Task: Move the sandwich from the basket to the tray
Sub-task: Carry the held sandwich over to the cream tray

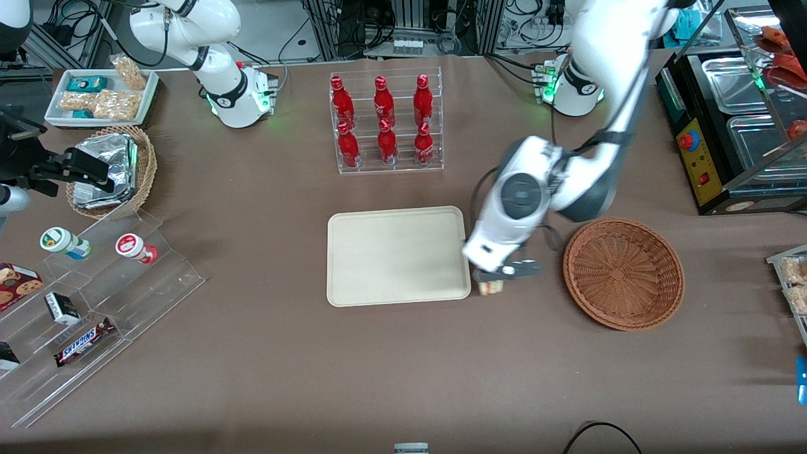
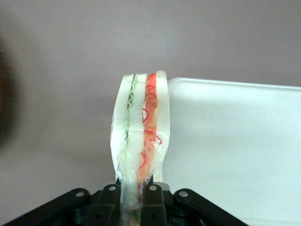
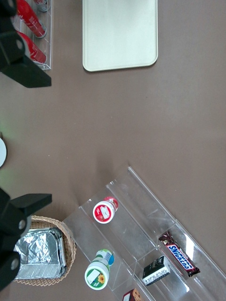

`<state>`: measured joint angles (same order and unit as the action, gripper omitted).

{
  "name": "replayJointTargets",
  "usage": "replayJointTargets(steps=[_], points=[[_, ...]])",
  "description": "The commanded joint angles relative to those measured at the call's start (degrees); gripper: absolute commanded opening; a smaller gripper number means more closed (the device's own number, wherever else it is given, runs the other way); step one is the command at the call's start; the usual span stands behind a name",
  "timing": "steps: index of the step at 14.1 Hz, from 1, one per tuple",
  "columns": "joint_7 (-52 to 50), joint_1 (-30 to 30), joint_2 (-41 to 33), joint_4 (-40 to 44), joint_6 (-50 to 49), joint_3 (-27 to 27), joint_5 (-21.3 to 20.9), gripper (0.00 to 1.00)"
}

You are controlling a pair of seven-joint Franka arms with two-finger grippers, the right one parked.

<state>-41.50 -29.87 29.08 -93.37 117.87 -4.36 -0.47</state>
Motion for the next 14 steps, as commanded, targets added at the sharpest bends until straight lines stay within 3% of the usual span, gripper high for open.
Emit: replayJointTargets(steps=[1,7,14], points=[[-6.3,-5.0,8.0,10.7,-0.5,0.9,0.3,0.0],[-16.6,-13.6,19.4,24.6,0.0,1.3,-0.5,0.0],[-17.3,-16.7,21.3,24.5,0.8,1.3,-2.2,0.03]])
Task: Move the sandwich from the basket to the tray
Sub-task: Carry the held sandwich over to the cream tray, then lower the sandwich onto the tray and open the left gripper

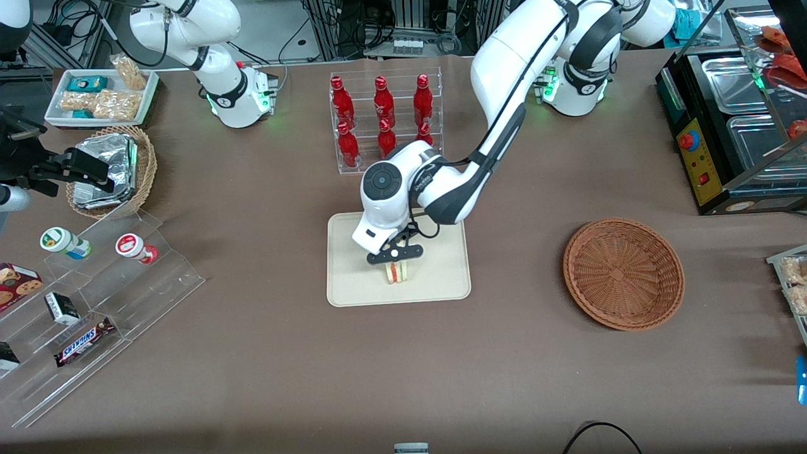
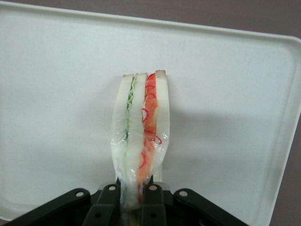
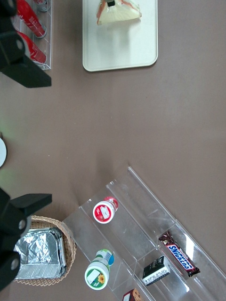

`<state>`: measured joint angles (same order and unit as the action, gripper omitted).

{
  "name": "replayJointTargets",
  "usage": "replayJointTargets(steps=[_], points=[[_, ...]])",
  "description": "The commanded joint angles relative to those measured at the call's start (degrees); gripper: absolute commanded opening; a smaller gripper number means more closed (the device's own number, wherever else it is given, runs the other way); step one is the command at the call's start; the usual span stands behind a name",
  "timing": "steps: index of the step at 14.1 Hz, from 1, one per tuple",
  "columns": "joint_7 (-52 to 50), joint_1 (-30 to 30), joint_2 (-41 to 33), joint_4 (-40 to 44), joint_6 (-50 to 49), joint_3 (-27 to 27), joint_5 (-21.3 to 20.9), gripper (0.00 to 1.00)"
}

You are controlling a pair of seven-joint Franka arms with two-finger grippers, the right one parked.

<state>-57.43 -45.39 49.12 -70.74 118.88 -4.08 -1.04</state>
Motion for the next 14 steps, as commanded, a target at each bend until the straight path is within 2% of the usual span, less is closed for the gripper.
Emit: replayJointTargets(steps=[1,2,3,4,8,11,14], points=[[-2.1,-1.3,1.4,1.8,-0.2,1.0,-1.9,0.14],[-2.4,-1.3,1.4,1.7,0.1,1.0,-2.0,0.49],[-3.2,-1.3,1.4,1.7,0.2,1.0,-2.0,0.96],[-3.4,-1.3,1.2,1.6,0.2,1.0,-2.0,1.0],[-2.8,-1.2,-1.8,1.8,-0.7,1.2,-2.9,1.0],[-1.5,0.1,-8.0,0.8,-6.6,1.3,-4.2,1.0],[-0.4,4.0,-16.3,-7.7,-10.9,1.2,-3.4,1.0]])
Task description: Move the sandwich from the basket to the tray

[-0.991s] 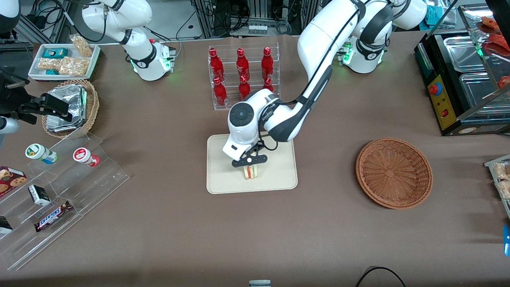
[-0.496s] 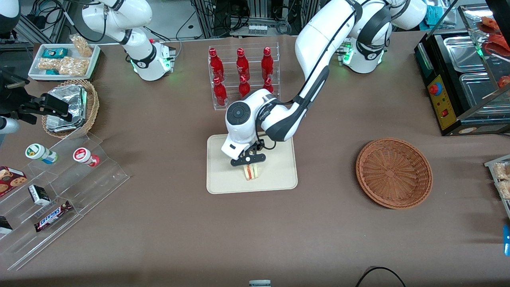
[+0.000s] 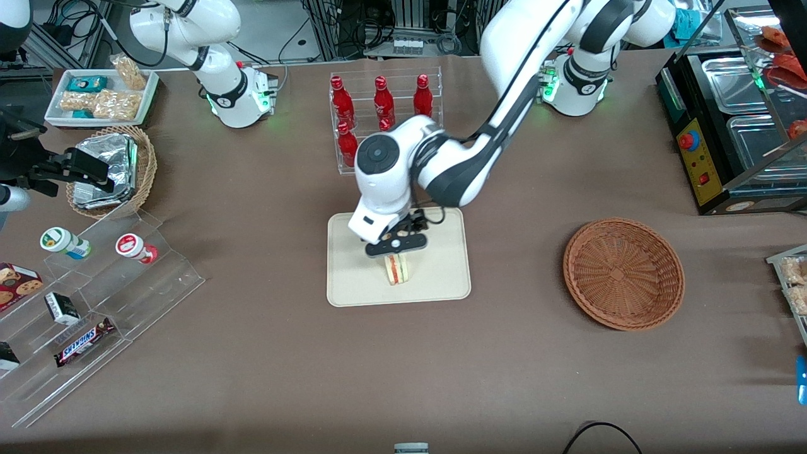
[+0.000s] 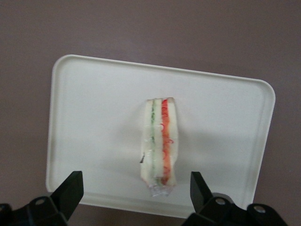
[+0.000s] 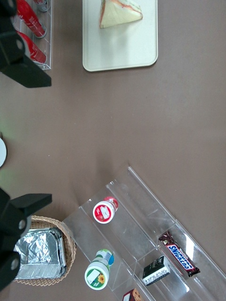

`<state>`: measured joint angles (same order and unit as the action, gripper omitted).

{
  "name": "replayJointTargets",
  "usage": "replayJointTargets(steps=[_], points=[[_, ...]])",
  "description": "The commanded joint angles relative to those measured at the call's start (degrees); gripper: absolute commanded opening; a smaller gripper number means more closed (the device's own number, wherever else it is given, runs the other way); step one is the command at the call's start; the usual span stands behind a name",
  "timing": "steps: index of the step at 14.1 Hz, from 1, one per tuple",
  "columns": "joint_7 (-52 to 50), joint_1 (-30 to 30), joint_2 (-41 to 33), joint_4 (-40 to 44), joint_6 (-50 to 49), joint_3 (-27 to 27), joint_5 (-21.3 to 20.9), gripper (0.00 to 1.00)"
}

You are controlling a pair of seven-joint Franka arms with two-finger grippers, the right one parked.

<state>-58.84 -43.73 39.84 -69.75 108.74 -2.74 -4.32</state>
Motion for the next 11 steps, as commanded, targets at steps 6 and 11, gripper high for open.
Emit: replayJointTargets(steps=[6,11], points=[[17.2,14.2,-18.6,-23.7,-0.5,-0.2,1.9,1.0],[29.2,22.7,-28.7,-32.8,-3.2,-0.2,2.4,1.0]])
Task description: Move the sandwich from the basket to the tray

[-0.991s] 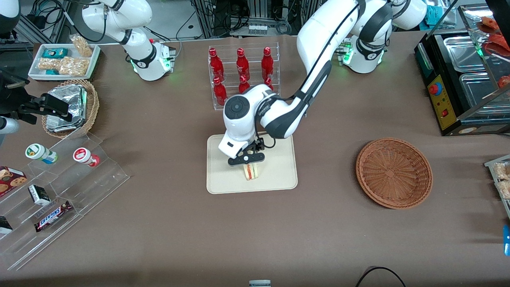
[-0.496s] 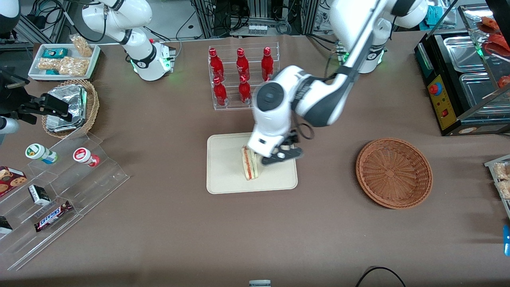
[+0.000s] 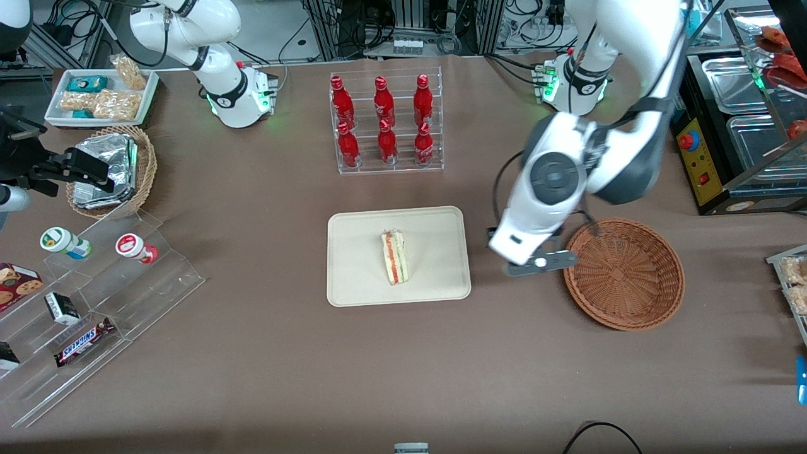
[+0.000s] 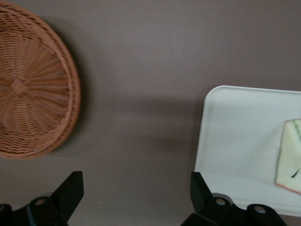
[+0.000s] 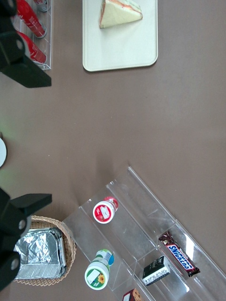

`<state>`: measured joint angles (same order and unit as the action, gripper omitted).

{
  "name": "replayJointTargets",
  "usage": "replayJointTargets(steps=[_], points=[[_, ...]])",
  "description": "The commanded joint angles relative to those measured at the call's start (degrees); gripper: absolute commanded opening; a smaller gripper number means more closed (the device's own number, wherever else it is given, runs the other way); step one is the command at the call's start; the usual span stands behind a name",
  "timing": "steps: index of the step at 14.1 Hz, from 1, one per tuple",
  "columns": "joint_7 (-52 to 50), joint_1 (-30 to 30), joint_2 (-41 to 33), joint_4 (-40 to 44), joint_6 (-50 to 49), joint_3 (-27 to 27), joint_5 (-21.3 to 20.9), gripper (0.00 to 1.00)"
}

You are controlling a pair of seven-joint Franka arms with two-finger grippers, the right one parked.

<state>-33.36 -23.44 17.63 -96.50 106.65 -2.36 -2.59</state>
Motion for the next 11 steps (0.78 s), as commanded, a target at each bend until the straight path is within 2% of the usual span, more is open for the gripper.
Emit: replayJointTargets(steps=[1,4,8,11], points=[[5.9,3.5,-7.8,-6.6,-2.2,-0.6,0.7,1.0],[11.5,6.4,-11.7,-6.7,-7.6,-0.5,1.7,1.0],[21.6,15.6,-16.6,-6.1,-13.0,-3.9,2.8,1.0],[27.7,19.7,-19.9,-5.9,-14.5,-4.1,2.9,1.0]])
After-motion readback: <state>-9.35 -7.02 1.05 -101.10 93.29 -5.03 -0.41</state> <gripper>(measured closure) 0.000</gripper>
